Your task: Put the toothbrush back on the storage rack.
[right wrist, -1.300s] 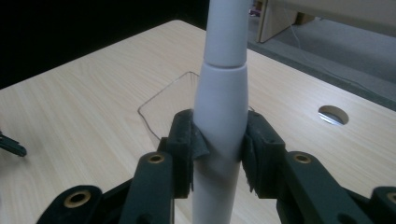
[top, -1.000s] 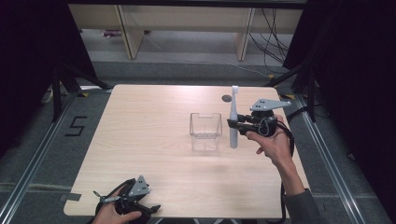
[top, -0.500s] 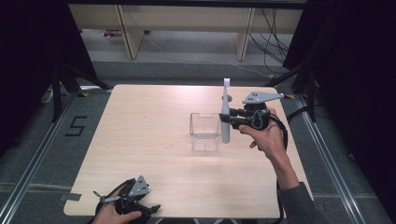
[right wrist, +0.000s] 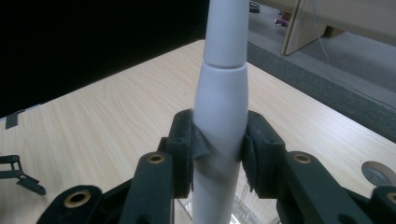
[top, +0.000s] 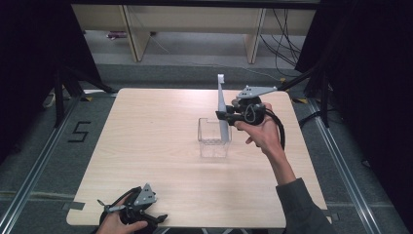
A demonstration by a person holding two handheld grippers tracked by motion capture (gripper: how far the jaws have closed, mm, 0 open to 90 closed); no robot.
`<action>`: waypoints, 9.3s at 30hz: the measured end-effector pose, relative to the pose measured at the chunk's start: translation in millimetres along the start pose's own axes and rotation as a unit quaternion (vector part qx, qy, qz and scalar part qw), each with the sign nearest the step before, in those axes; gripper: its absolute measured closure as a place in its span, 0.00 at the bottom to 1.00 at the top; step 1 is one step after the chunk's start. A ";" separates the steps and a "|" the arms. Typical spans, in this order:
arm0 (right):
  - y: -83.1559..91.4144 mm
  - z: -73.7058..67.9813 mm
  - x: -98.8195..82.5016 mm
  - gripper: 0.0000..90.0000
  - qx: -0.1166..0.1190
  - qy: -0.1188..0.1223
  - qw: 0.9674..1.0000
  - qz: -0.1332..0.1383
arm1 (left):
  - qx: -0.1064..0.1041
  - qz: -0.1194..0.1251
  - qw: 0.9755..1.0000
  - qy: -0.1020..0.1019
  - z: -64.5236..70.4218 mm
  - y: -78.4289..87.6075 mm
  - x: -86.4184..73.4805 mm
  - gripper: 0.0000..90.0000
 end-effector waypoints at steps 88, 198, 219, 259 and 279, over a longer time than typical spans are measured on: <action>-117.3 -1.1 -51.3 0.74 -0.021 0.034 0.981 -0.189 | -0.003 -0.001 1.000 -0.002 0.0 0.1 0.0 0.17; 1.1 -6.8 -68.6 0.25 -0.026 -0.008 0.999 -0.042 | -0.001 -0.001 1.000 0.011 -0.4 -0.8 -0.5 0.17; 19.5 -6.5 -86.8 0.20 -0.044 -0.023 0.998 -0.050 | 0.001 0.001 1.000 0.003 -0.3 -0.5 -0.2 0.17; 35.5 -28.3 -121.9 0.21 -0.031 -0.015 0.998 -0.060 | 0.002 0.002 1.000 0.000 0.3 1.2 0.4 0.17; 38.1 -31.2 -138.3 0.18 -0.024 -0.020 0.997 -0.066 | 0.003 0.002 1.000 -0.001 0.1 1.3 0.4 0.17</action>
Point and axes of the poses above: each handheld gripper's, and its own axes: y roughly backward along the jaws, x roughly out of its top, z roughly to its right, the point moved 2 cm from there along -y, roughly forward along the jaws, and after that the axes turned 9 degrees about -x, right-handed, at the moved point
